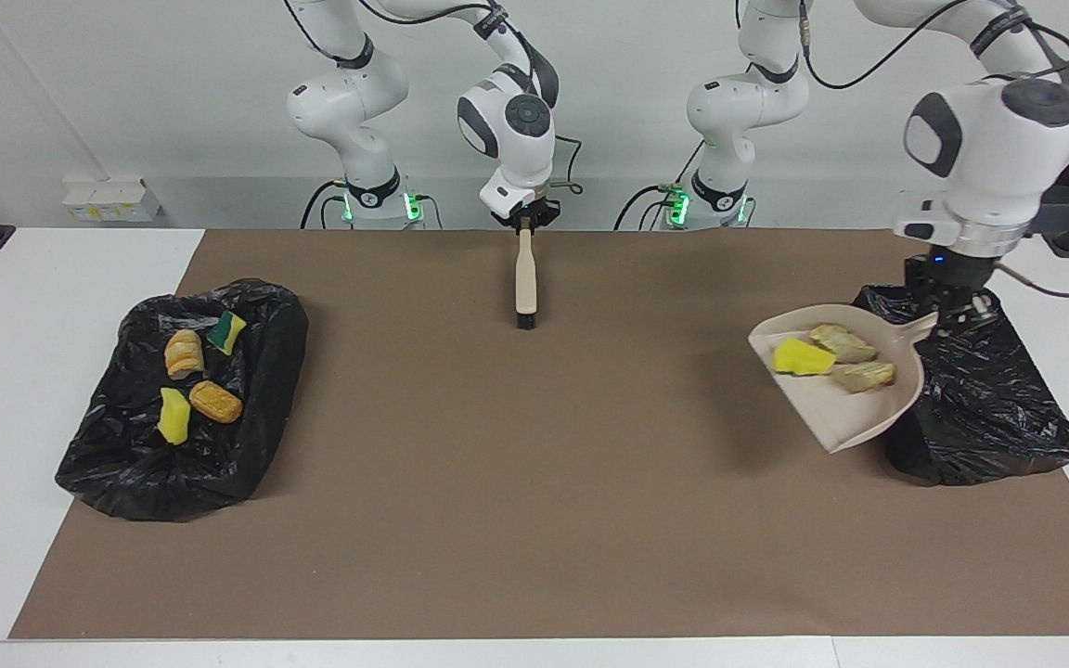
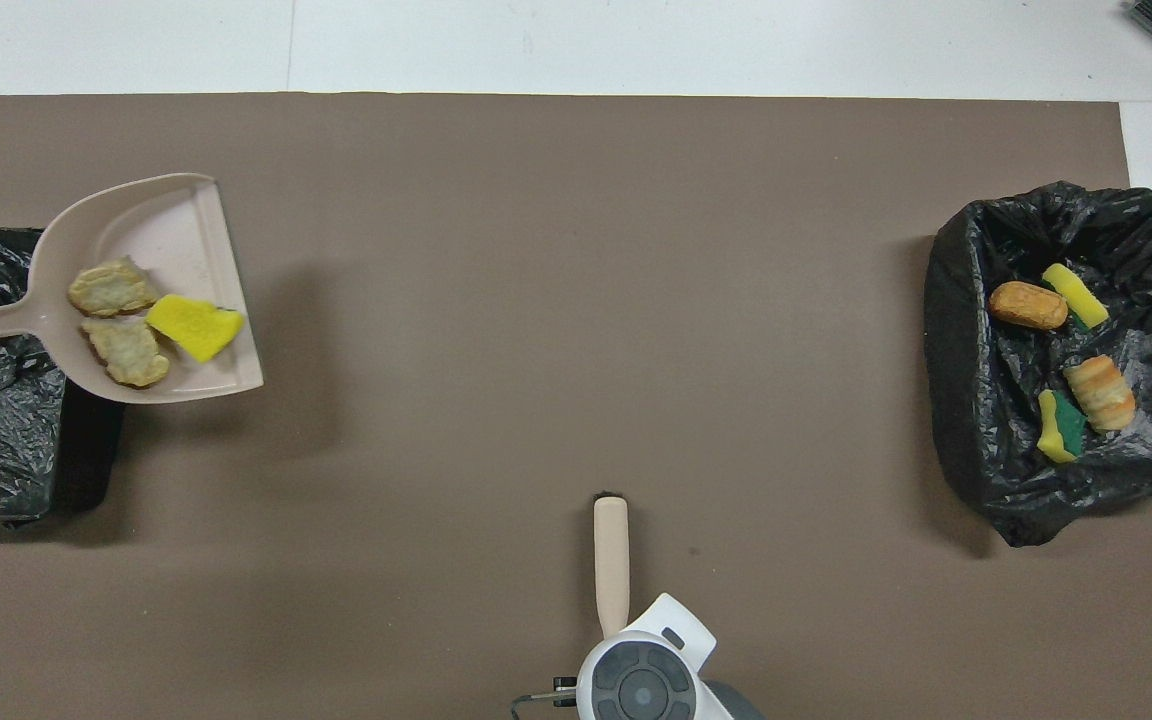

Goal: Sweep and dump trash in bin

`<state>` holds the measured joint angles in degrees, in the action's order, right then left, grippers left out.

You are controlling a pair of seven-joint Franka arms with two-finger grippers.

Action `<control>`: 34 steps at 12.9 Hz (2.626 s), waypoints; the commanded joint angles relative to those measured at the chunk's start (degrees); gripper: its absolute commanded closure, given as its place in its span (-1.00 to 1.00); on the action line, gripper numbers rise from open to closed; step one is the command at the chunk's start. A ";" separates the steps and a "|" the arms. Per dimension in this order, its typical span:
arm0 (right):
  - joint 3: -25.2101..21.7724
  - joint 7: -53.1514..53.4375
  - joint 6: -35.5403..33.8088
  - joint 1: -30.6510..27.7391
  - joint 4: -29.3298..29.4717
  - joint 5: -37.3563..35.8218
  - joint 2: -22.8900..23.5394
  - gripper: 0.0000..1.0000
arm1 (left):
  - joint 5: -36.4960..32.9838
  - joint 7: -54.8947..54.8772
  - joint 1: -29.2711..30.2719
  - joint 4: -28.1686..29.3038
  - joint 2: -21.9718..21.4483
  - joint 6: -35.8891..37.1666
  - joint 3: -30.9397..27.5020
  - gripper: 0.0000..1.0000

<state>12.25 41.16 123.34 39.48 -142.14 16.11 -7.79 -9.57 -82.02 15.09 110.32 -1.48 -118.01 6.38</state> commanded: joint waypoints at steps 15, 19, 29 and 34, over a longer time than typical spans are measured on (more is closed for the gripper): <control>-0.21 -11.26 -9.48 -30.94 32.24 -21.20 4.01 -1.00 | -35.31 -3.68 10.40 -5.20 2.63 2.08 -2.51 1.00; -0.65 -15.93 -23.20 -36.66 43.95 -20.15 3.22 -1.00 | -43.52 -3.59 7.59 -6.07 2.19 7.00 -2.42 1.00; -13.38 -30.40 -38.08 -37.90 54.35 -18.30 -0.81 -1.00 | -24.48 -0.62 4.34 -8.81 -0.36 13.32 -0.93 1.00; -13.22 -34.04 -38.52 -36.93 49.07 -18.21 -2.84 -1.00 | -10.50 28.95 -9.00 -6.87 -1.07 21.94 -0.66 1.00</control>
<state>-2.05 8.04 85.02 2.21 -90.18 -3.18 -8.72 -23.95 -63.11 11.44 102.48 -1.63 -98.19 6.51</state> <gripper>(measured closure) 0.000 0.683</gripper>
